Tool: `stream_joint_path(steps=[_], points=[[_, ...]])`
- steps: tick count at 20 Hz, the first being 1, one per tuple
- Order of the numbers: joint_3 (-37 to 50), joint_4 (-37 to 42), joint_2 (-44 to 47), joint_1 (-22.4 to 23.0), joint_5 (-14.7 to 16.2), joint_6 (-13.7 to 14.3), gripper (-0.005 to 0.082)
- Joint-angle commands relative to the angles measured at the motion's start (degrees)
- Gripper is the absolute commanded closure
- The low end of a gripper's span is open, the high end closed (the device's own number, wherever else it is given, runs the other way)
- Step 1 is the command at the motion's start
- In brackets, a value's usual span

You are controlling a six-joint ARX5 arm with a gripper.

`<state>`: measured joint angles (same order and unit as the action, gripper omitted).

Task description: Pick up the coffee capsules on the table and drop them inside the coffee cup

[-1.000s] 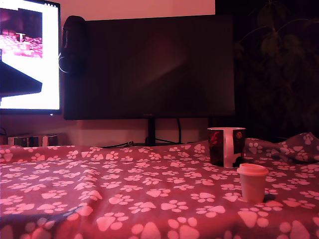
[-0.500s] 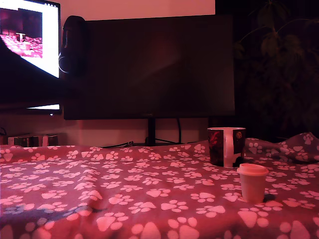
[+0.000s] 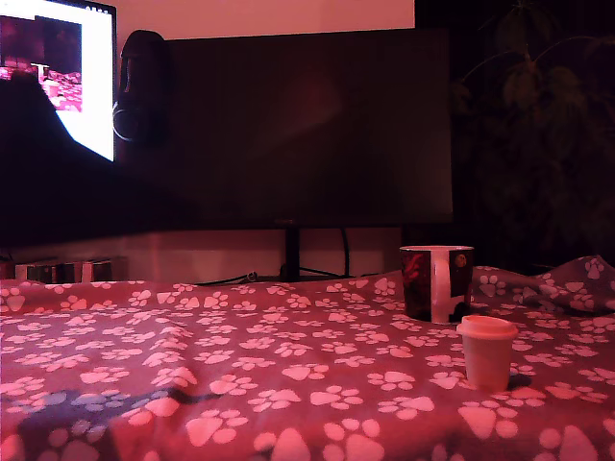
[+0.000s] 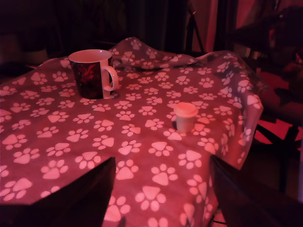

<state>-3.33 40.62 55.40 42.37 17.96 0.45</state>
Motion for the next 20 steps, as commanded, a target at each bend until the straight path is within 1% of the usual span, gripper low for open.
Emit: stream_joint_path(steps=[1,6,8,9,11,13,15,20], points=[[0.2,1.5,2.4,0.3,0.5,1.2,0.0198],[-3.3,1.9,9.7,2.0,1.1,1.7,0.0198],[-4.7,1.9,12.7,2.6,1.1,3.1,0.0198],[-5.4,1.9,14.3,2.7,1.2,3.1,0.0198],[-6.8,1.9,17.3,2.8,2.0,3.4,0.0198],[-8.0,2.9,20.3,2.8,3.1,4.5,0.0198],[-8.6,4.9,22.9,2.8,3.5,4.5,0.0198],[-11.0,6.0,27.2,3.4,4.2,4.6,0.0198]])
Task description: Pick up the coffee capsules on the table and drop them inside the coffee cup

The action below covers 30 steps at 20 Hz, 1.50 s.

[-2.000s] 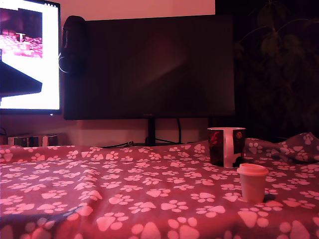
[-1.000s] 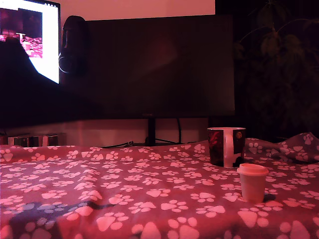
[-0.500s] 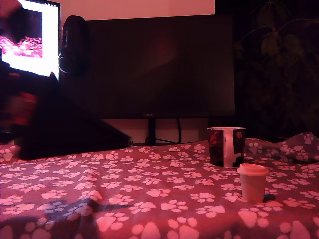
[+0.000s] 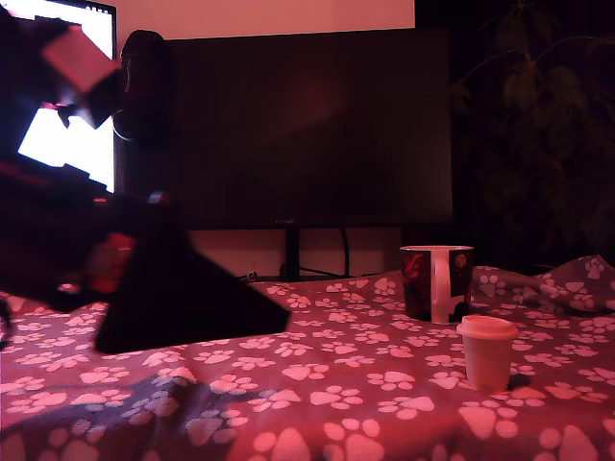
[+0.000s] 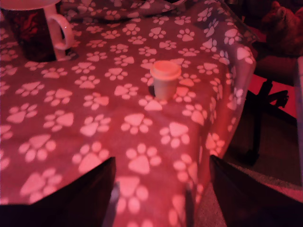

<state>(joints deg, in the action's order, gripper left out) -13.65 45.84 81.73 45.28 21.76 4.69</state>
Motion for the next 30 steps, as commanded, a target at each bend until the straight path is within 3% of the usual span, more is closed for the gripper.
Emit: stream_joint_path(steps=[1,30], points=[[-1.1,1.1,1.6,0.8,0.3,0.4,0.0198],[-20.0,2.6,24.0,5.1,2.6,1.4,0.0201]])
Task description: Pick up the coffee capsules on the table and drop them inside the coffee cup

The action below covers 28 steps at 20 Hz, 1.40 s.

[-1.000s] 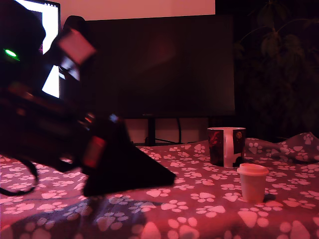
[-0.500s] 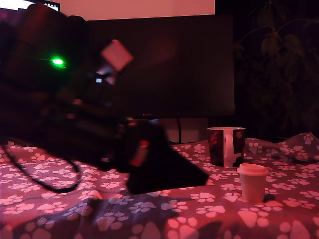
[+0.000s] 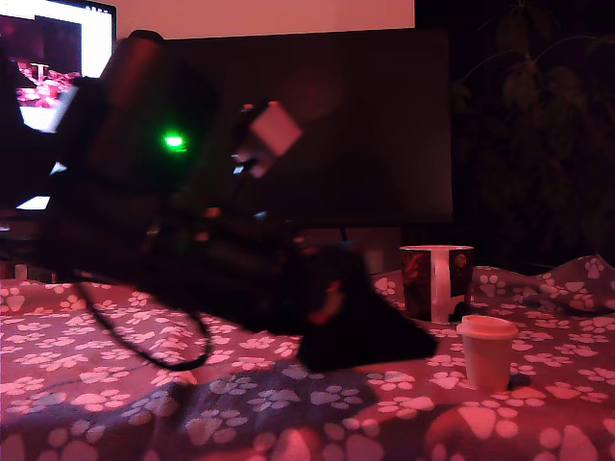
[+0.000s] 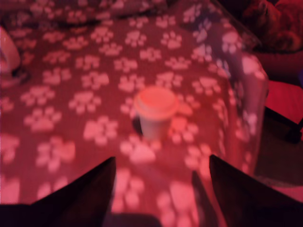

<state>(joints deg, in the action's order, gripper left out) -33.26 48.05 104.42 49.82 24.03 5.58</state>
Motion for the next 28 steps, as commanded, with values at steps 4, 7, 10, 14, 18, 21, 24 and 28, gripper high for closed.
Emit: stream_joint_path(steps=[4,7,10,14,18,21,24,28], points=[[-3.0,0.3,3.9,1.5,0.6,0.5,0.0201],[-5.0,0.2,5.9,2.2,0.6,0.5,0.0201],[-6.9,-0.1,7.6,2.5,0.6,0.5,0.0201],[-8.7,-0.2,8.7,2.5,0.6,0.5,0.0201],[-10.8,-0.3,11.5,2.5,0.9,0.5,0.0201],[-12.0,-0.3,12.7,2.6,1.0,0.5,0.0201],[-13.5,-0.3,14.3,2.6,1.0,0.5,0.0201],[-15.2,-0.7,15.2,2.7,1.0,0.5,0.0201]])
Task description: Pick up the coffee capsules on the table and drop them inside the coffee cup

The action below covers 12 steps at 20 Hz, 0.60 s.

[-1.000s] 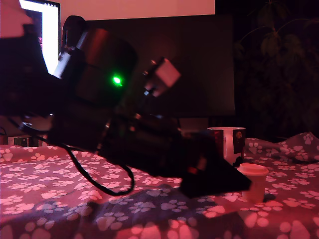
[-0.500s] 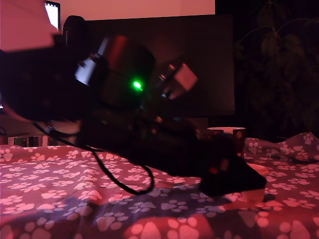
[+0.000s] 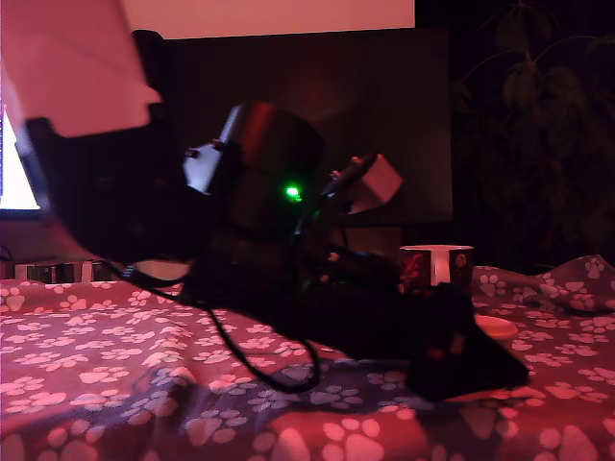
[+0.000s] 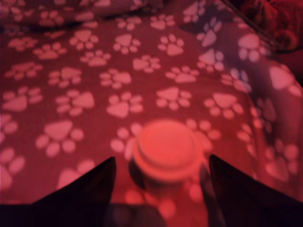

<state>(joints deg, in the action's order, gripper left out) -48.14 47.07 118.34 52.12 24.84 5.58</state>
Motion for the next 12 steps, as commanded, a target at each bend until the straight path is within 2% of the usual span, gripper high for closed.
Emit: stream_joint_path(steps=[1,3,7,12], points=[[-0.5,0.3,1.3,0.4,0.2,0.5,0.0201],[-1.1,-1.2,1.3,0.4,0.2,0.5,0.0208],[-1.2,-3.3,1.3,0.4,0.2,0.5,0.0316],[-1.3,-3.7,1.3,0.4,-0.3,0.5,0.0544]])
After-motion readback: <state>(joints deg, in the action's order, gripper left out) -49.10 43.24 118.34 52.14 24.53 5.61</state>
